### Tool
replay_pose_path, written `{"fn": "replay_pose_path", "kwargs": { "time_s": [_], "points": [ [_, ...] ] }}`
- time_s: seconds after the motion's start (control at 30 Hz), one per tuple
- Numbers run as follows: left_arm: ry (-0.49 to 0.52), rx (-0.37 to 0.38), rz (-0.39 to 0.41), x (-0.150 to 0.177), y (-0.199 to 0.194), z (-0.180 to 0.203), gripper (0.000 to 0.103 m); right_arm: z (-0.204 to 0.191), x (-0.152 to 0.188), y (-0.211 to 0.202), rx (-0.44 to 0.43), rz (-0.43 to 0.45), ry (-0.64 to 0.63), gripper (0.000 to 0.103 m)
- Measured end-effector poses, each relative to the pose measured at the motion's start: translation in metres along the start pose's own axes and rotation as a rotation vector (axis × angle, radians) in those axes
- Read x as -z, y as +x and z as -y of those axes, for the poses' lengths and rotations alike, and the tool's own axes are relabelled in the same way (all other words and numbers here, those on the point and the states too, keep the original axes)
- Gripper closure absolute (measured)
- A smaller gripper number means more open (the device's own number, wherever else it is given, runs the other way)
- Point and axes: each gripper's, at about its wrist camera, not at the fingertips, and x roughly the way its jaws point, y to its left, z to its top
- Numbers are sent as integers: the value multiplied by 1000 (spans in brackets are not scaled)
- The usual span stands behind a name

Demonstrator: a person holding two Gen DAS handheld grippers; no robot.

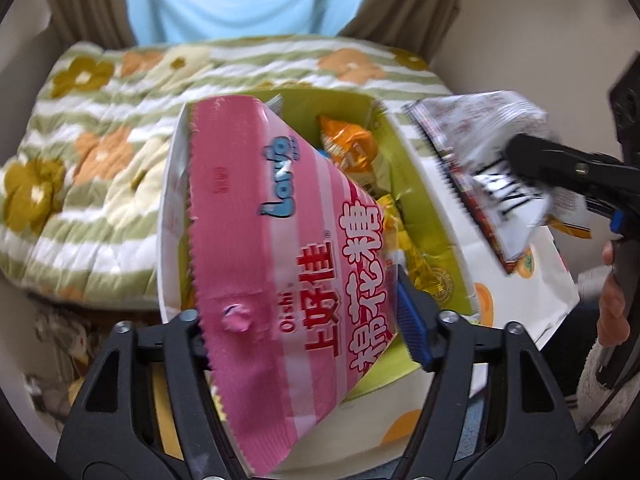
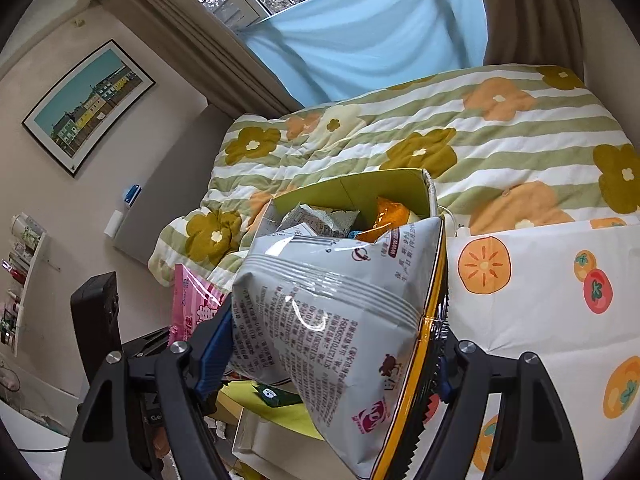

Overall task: Organize snacks
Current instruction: 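Lower both bags into the yellow box and open both tools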

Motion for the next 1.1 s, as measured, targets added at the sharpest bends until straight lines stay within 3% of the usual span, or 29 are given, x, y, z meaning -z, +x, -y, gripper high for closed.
{"fn": "replay_pose_path", "kwargs": {
  "time_s": [0.03,0.07,0.27,0.6,0.77,0.83,0.9,1.1],
  "points": [
    [16,-22,10,0,0,1,2,0,1,3,12,-2,9,28],
    [22,-43,17,0,0,-1,1,1,1,4,19,-5,18,28],
    [-62,-29,-11,2,9,-27,1,2,-6,17,38,-23,26,28],
    [-156,-77,20,-10,-1,-54,1,-16,-34,64,7,-68,-76,28],
    [-194,-67,35,-12,-3,-62,1,-29,-39,83,2,-85,-131,23],
    [-192,-74,28,-10,-3,-64,1,-31,-38,82,33,-47,-143,9],
    [-195,-95,26,-6,-6,-65,1,-30,-37,77,58,-18,-155,2],
    [-182,-87,35,4,-12,-64,1,-25,-26,59,177,42,-177,2]
  ]
}}
